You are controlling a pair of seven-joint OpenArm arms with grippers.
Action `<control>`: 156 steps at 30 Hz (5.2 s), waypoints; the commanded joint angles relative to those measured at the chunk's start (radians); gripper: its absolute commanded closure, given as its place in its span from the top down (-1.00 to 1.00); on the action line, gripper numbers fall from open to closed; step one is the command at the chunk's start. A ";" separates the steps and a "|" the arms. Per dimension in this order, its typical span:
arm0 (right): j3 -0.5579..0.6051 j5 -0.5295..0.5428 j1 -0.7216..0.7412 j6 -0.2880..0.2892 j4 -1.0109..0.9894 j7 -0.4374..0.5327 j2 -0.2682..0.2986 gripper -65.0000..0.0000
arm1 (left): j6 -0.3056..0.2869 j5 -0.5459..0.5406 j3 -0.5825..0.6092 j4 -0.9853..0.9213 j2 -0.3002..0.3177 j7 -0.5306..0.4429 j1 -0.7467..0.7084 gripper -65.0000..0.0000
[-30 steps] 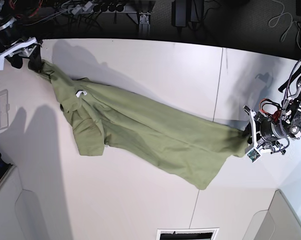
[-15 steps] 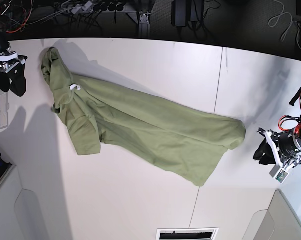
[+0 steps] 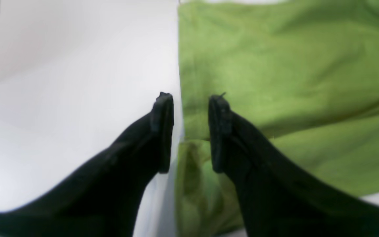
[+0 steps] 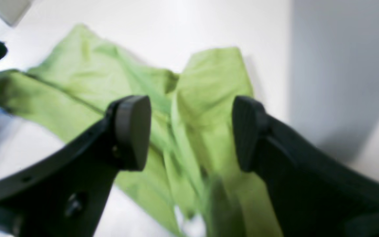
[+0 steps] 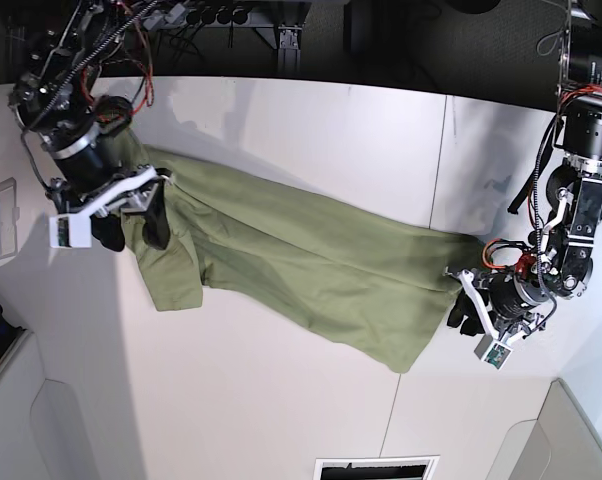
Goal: Layout the t-shirt on the table in an organized manner, then fold the t-shirt properly
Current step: 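Grasp the shirt edges again with both grippers, then pull the shirt taut between the grippers and release it, then grasp the shirt's collar end and hem end with both grippers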
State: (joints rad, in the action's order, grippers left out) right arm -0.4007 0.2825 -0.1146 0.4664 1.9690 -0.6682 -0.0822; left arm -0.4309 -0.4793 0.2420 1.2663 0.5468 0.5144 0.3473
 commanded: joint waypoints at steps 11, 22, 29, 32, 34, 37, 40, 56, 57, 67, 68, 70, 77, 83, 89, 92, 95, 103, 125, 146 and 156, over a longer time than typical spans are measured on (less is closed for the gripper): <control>0.312 -0.436 0.144 -0.330 -0.320 0.085 -0.009 0.19 | 0.005 0.047 0.117 -0.320 -0.032 -0.159 0.134 -0.34; 0.381 -0.510 0.172 -0.479 -0.324 0.066 0.066 -0.05 | 0.004 0.055 0.119 -0.328 -0.026 -0.120 0.093 -0.34; 0.377 -0.538 0.172 -0.492 -0.309 0.034 0.149 -0.05 | 0.005 0.080 0.119 -0.329 -0.026 -0.121 0.040 -0.34; 0.346 -0.537 0.172 -0.508 -0.309 0.035 0.198 -0.05 | 0.005 0.113 0.119 -0.330 -0.020 -0.121 0.031 -0.34; 0.308 -0.536 0.172 -0.507 -0.309 0.035 0.221 -0.05 | 0.026 0.118 0.119 -0.332 -0.011 -0.121 0.029 -0.34; 0.232 -0.525 0.172 -0.504 -0.309 0.031 0.254 -0.05 | 0.066 0.123 0.119 -0.333 0.020 -0.121 0.029 -0.34; 0.140 -0.475 0.172 -0.504 -0.309 0.031 0.279 -0.05 | 0.068 0.122 0.119 -0.333 0.051 -0.122 0.029 -0.34; -0.010 -0.090 0.046 -0.340 -0.043 -0.073 0.278 -0.05 | 0.034 0.059 0.119 -0.104 0.141 -0.024 0.038 -0.34; -0.010 -0.060 0.029 -0.328 -0.034 -0.078 0.278 -0.05 | 0.034 0.040 0.119 -0.077 0.150 -0.003 0.038 -0.34; -0.009 0.243 -0.136 0.009 0.045 -0.063 0.208 -1.00 | 0.023 -0.064 0.119 0.105 0.253 0.044 -0.003 -0.34; -0.009 0.241 -0.135 0.015 0.040 -0.046 0.198 -1.00 | 0.023 -0.064 0.119 0.105 0.249 0.044 -0.005 -0.34; -0.007 0.220 -0.127 0.019 0.021 0.001 0.193 -1.00 | 0.022 -0.068 0.119 0.105 0.238 0.044 -0.007 -0.34; 0.004 0.098 -0.009 0.018 -0.203 0.045 0.193 -1.00 | 0.022 -0.069 0.119 0.102 0.155 0.043 -0.058 -0.34; 0.004 0.049 0.171 0.020 -0.520 0.069 0.198 -1.00 | 0.016 0.018 0.119 -0.013 0.047 -0.023 -0.071 -0.34; 0.004 0.008 0.335 0.020 -0.756 0.143 0.198 -1.00 | 0.016 0.044 0.119 -0.235 -0.073 -0.029 0.010 -0.34; 0.004 -0.019 0.425 0.019 -0.823 0.168 0.198 -1.00 | 0.016 0.074 0.119 -0.352 -0.116 -0.061 0.076 -0.34; 0.004 -0.050 0.499 0.017 -0.845 0.167 0.198 -1.00 | 0.027 0.077 0.119 -0.429 -0.134 -0.061 0.144 -0.34; 0.003 0.021 0.480 0.048 -0.655 0.116 0.214 -1.00 | -0.055 -0.093 0.119 -0.213 -0.002 0.038 0.173 -0.34; -0.205 0.324 -0.183 0.055 -0.141 -0.039 0.300 0.02 | -0.060 -0.224 -0.316 0.099 0.235 0.061 -0.382 -0.03; 0.076 0.211 0.035 0.047 -0.417 0.087 0.256 -1.00 | -0.060 -0.033 -0.319 -0.042 0.023 -0.143 -0.302 -1.00; 0.022 0.459 0.002 0.084 -0.138 -0.131 0.253 -1.00 | -0.060 -0.182 -0.319 0.131 0.212 0.013 -0.309 -1.00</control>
State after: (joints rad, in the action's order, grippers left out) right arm -0.3729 0.7219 -0.1204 0.5415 1.8156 -0.8196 0.1608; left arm -0.4923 -0.6544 -0.0677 1.3823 0.7345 0.5457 0.0223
